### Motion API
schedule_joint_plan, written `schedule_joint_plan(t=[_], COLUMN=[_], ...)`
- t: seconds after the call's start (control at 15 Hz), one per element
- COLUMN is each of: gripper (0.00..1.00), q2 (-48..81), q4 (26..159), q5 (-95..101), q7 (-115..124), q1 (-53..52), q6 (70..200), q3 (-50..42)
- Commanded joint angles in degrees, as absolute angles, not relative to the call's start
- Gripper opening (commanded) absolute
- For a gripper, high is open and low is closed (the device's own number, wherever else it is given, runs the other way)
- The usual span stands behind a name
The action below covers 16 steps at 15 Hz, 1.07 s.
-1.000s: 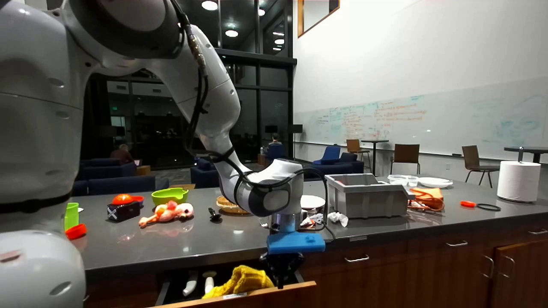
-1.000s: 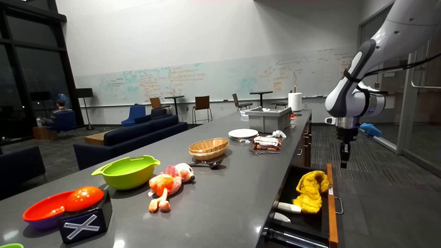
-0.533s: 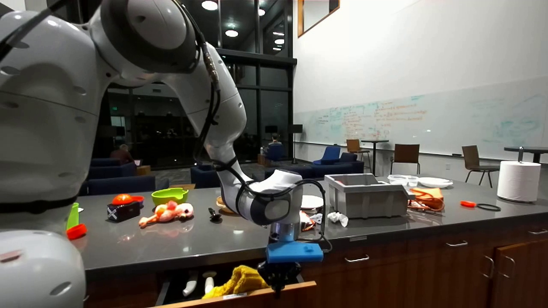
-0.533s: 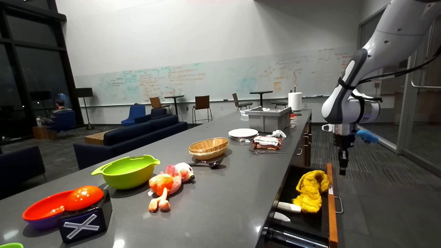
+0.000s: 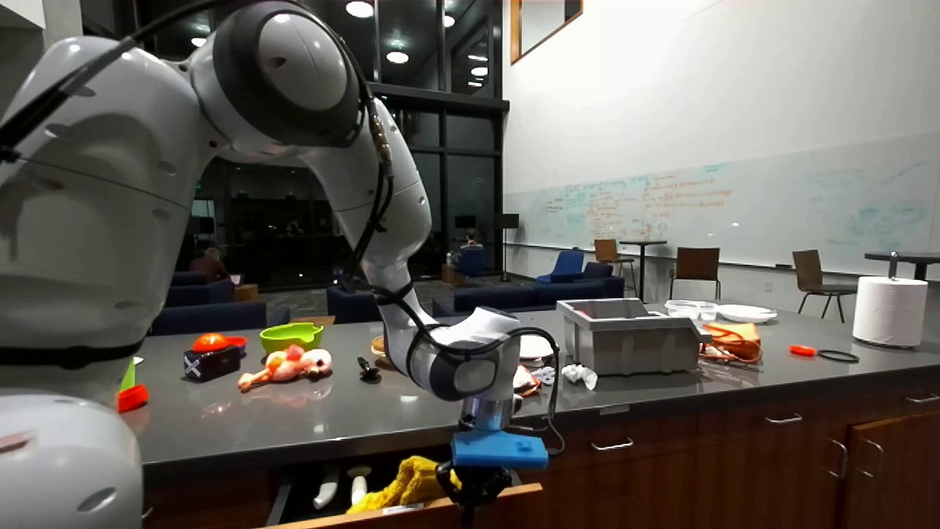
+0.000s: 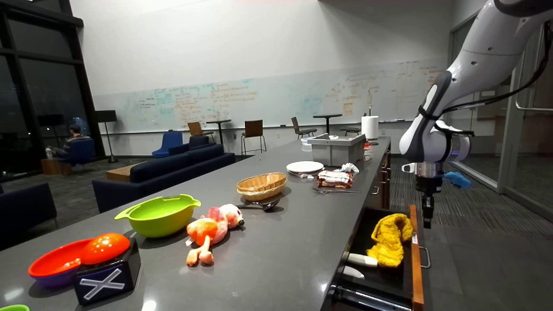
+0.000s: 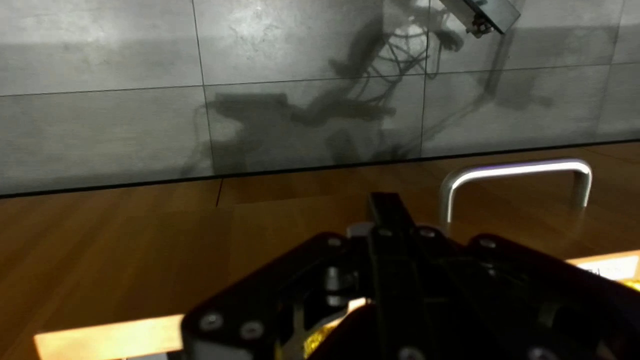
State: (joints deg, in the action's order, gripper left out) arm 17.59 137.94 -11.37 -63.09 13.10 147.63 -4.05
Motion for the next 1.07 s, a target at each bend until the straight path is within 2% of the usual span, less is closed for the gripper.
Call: schedule_joint_plan(t=[0.0, 0.4, 1.0], gripper=[0.0, 0.0, 0.0], q2=[18.7, 19.5, 19.4], q4=[136.6, 135.8, 134.4], q5=[-20.5, -40.8, -64.6], q7=[-68.3, -83.0, -102.2], q1=[18.0, 23.4, 19.0], q6=[147.1, 147.1, 141.1], q3=[0.9, 5.7, 3.0])
